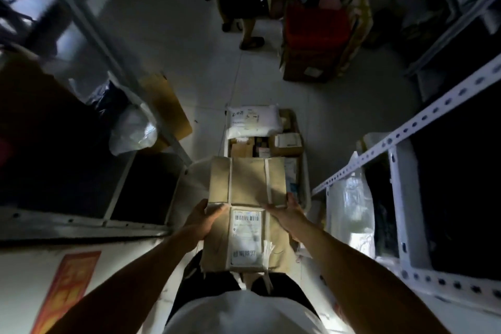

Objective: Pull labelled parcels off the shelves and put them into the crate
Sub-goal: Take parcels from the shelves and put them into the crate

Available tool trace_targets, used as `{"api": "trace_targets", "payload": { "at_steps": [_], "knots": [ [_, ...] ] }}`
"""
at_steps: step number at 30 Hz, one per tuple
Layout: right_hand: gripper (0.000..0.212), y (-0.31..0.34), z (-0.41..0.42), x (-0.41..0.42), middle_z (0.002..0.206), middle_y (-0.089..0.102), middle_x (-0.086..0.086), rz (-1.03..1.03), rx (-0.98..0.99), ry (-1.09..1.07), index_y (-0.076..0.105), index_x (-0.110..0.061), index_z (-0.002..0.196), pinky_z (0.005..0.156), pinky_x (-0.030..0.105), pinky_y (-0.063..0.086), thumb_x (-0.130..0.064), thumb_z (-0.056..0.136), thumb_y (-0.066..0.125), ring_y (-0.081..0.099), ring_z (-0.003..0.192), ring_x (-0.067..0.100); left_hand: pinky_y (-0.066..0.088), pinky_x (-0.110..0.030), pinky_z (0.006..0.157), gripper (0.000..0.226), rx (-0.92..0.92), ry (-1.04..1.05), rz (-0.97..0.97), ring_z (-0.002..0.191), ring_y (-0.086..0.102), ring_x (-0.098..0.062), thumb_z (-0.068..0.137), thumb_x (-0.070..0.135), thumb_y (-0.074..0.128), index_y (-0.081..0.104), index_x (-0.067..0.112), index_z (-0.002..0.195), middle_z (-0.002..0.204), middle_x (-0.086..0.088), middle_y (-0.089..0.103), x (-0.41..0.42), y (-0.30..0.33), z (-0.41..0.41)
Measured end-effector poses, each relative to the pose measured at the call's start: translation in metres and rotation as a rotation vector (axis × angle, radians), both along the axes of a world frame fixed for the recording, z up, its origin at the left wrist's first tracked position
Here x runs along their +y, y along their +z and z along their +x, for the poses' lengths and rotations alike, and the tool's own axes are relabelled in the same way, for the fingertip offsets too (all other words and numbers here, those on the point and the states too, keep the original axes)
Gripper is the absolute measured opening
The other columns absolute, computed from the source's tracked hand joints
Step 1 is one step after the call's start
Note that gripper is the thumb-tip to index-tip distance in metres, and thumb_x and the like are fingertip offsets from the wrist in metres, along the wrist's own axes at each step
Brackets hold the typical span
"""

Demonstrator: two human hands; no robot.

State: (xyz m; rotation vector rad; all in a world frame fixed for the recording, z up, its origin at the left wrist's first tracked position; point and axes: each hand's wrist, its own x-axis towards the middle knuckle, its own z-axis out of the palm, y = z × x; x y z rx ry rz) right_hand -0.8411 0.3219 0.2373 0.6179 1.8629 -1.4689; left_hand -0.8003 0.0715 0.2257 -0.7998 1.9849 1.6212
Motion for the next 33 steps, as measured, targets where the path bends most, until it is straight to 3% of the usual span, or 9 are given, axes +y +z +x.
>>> {"api": "trace_targets", "payload": {
  "at_steps": [3, 7, 9, 12, 16, 19, 24, 28, 33],
  "knots": [
    [0.072, -0.013, -0.030, 0.003, 0.126, 0.052, 0.000, -0.041, -0.086, -0.030, 0.034, -0.023, 0.139, 0.080, 0.022, 0.046, -0.028, 0.084, 0.081, 0.053, 0.097, 0.009, 0.051, -0.023, 0.064, 0.021, -0.058, -0.056, -0.018, 0.079, 0.067, -0.020, 0.090, 0.019, 0.074, 0.069, -0.001, 0.096, 0.082, -0.004, 0.071, 0.000, -0.015, -0.033],
    [0.092, -0.046, -0.070, 0.001, 0.147, 0.044, 0.003, 0.056, -0.124, -0.033, 0.025, -0.020, 0.153, 0.100, 0.031, 0.042, -0.034, 0.083, 0.082, 0.047, 0.118, 0.018, 0.051, -0.019, 0.060, 0.019, -0.146, -0.100, 0.006, 0.082, 0.069, -0.019, 0.094, 0.022, 0.070, 0.064, 0.005, 0.101, 0.090, -0.005, 0.071, 0.007, -0.036, -0.086],
    [0.088, -0.076, -0.092, -0.002, 0.143, 0.048, 0.004, 0.081, -0.136, -0.066, 0.028, -0.019, 0.151, 0.096, 0.029, 0.043, -0.031, 0.082, 0.083, 0.049, 0.115, 0.018, 0.051, -0.022, 0.057, 0.019, -0.202, -0.137, 0.001, 0.082, 0.066, -0.013, 0.095, 0.031, 0.069, 0.062, 0.014, 0.098, 0.094, -0.001, 0.069, 0.005, -0.061, -0.117],
    [0.080, -0.128, -0.134, -0.005, 0.131, 0.048, -0.002, 0.107, -0.163, -0.084, 0.031, -0.018, 0.149, 0.090, 0.026, 0.040, -0.028, 0.086, 0.079, 0.048, 0.111, 0.017, 0.055, -0.031, 0.067, 0.023, -0.256, -0.217, -0.002, 0.095, 0.067, -0.020, 0.093, 0.041, 0.069, 0.062, 0.021, 0.101, 0.103, -0.002, 0.070, 0.001, -0.117, -0.167],
    [0.084, -0.214, -0.194, -0.012, 0.144, 0.045, 0.004, 0.121, -0.191, -0.110, 0.027, -0.018, 0.153, 0.099, 0.032, 0.043, -0.028, 0.087, 0.078, 0.046, 0.117, 0.017, 0.059, -0.044, 0.074, 0.027, -0.296, -0.242, -0.008, 0.095, 0.068, -0.024, 0.087, 0.049, 0.071, 0.061, 0.027, 0.100, 0.103, -0.004, 0.071, -0.009, -0.200, -0.231],
    [0.085, -0.279, -0.230, -0.024, 0.147, 0.044, 0.010, 0.178, -0.207, -0.144, 0.027, -0.015, 0.153, 0.096, 0.031, 0.045, -0.024, 0.086, 0.079, 0.048, 0.118, 0.021, 0.059, -0.056, 0.084, 0.036, -0.317, -0.241, -0.021, 0.096, 0.069, -0.029, 0.075, 0.061, 0.077, 0.063, 0.032, 0.091, 0.100, -0.007, 0.072, -0.018, -0.262, -0.266],
    [0.095, -0.361, -0.270, -0.036, 0.149, 0.044, 0.012, 0.298, -0.228, -0.044, 0.023, -0.016, 0.156, 0.099, 0.038, 0.049, -0.041, 0.083, 0.080, 0.051, 0.127, 0.031, 0.062, -0.047, 0.076, 0.030, -0.362, -0.335, -0.130, 0.090, 0.068, -0.026, 0.093, 0.048, 0.065, 0.058, 0.020, 0.103, 0.101, -0.009, 0.069, -0.030, -0.340, -0.307],
    [0.085, -0.387, -0.285, -0.042, 0.149, 0.047, 0.008, 0.310, -0.230, -0.035, 0.028, -0.016, 0.156, 0.094, 0.025, 0.039, -0.027, 0.088, 0.077, 0.048, 0.132, 0.027, 0.059, -0.048, 0.087, 0.026, -0.376, -0.461, -0.215, 0.098, 0.066, -0.027, 0.094, 0.051, 0.061, 0.057, 0.025, 0.097, 0.104, -0.007, 0.067, -0.038, -0.373, -0.324],
    [0.077, -0.396, -0.289, -0.043, 0.146, 0.052, 0.010, 0.314, -0.267, -0.065, 0.036, -0.013, 0.152, 0.099, 0.026, 0.042, -0.014, 0.087, 0.077, 0.052, 0.130, 0.027, 0.062, -0.045, 0.078, 0.031, -0.394, -0.538, -0.262, 0.091, 0.069, -0.024, 0.091, 0.057, 0.063, 0.058, 0.026, 0.090, 0.100, -0.004, 0.069, -0.041, -0.385, -0.335]
  ]
}}
